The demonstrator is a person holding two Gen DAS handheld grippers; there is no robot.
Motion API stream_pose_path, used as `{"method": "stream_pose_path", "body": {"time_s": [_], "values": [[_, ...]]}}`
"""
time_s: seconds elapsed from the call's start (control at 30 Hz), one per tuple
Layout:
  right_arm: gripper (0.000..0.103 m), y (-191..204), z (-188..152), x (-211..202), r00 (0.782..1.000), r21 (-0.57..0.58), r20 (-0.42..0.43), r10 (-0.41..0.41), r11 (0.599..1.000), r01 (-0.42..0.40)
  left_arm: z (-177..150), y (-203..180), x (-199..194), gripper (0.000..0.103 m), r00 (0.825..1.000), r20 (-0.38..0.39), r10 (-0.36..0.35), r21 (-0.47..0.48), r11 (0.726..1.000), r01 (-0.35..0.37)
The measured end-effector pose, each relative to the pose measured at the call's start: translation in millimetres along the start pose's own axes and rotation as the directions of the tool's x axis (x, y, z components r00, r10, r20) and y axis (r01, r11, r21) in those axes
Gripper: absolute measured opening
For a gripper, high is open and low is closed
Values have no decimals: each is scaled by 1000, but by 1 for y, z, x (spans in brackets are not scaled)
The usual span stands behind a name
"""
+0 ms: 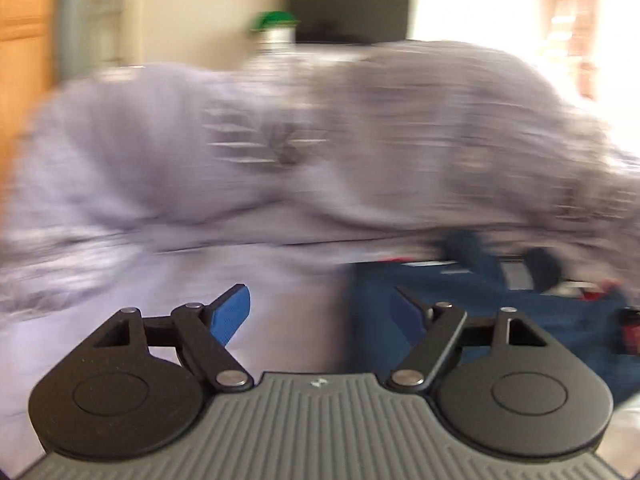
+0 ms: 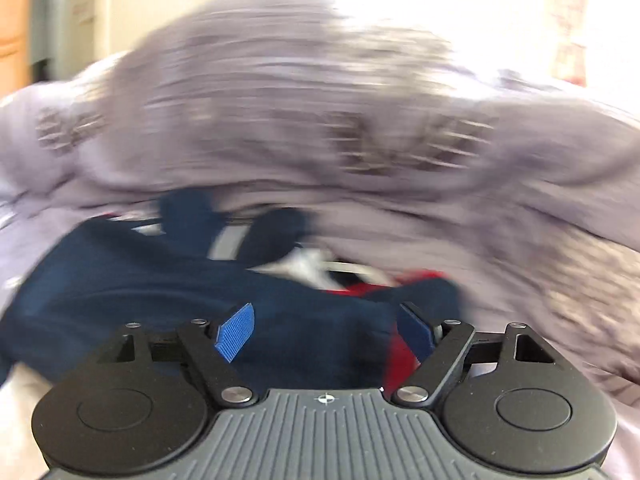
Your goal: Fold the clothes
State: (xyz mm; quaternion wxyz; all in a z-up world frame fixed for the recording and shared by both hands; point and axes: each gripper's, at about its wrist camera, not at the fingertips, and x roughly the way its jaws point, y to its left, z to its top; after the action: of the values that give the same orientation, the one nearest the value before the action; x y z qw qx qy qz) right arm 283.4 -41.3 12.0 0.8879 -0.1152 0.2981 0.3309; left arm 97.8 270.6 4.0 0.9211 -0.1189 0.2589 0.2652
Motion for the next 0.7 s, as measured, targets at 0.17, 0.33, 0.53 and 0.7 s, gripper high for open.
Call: {"method": "stream_pose_path", "body": {"time_s": [0.17,0.33,0.53,0.7], "values": [[88,48,-13,21,992,-95,-64,104,989,-110,-32,-37,74,81,963,-269,-14,-12,1000,11],[79,-17,-53,31,973,-230,-203,110,960,-156,-70,-11,78,85,958,-256,125,171,982,-82],[71,-77,-42,-11,978,-172,-206,-33,985,-3,-60,51,44,85,909,-294,297,136,954,-268],[75,-51,-34,-51,993,-145,-114,31,988,-48,-54,45,-18,83,957,-219,191,70,981,-180]]}}
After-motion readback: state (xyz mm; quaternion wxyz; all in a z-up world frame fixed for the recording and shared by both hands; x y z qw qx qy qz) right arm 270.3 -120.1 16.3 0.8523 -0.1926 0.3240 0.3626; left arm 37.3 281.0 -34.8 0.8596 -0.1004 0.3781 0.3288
